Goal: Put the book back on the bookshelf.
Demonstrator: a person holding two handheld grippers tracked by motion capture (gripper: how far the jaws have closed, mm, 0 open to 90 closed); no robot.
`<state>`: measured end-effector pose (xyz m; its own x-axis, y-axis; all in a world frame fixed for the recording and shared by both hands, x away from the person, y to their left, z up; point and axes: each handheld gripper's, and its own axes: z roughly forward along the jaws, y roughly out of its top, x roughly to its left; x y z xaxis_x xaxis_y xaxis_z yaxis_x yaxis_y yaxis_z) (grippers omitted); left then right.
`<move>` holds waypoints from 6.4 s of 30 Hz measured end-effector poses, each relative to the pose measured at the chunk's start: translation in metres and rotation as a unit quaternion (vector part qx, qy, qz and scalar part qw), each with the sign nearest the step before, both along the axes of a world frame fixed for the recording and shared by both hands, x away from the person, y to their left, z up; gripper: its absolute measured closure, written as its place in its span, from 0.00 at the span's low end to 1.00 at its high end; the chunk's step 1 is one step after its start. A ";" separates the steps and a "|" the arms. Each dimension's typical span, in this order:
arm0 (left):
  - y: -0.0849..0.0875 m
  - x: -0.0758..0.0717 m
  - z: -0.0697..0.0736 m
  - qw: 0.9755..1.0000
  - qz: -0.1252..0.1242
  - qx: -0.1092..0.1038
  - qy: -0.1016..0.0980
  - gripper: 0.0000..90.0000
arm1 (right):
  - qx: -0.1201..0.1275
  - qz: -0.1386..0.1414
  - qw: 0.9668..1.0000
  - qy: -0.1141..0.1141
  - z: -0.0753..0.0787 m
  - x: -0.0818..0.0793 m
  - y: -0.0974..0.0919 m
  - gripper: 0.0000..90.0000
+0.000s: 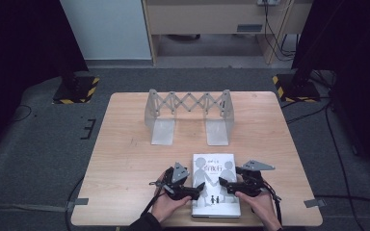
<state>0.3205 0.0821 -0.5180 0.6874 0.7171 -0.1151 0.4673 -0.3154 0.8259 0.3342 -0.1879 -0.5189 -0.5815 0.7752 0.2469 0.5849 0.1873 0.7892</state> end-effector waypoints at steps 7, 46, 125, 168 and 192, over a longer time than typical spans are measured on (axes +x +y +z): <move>0.006 -0.001 0.002 1.000 0.000 0.005 -0.002 0.13 | 0.015 0.002 1.000 -0.025 0.007 -0.002 0.000 0.18; 0.015 -0.002 -0.002 1.000 0.000 -0.019 -0.004 0.13 | 0.078 0.023 0.997 -0.003 0.009 0.006 0.019 0.22; 0.014 0.016 -0.018 0.972 -0.074 -0.202 0.099 0.00 | 0.207 0.054 0.977 -0.022 0.044 0.004 -0.001 0.90; 0.003 0.018 -0.025 0.978 -0.026 -0.150 0.143 0.05 | 0.004 0.007 1.000 0.018 0.006 0.007 -0.012 0.25; -0.003 0.015 -0.024 0.980 -0.021 -0.139 0.139 0.00 | 0.060 0.016 0.997 0.055 -0.003 0.011 -0.014 0.31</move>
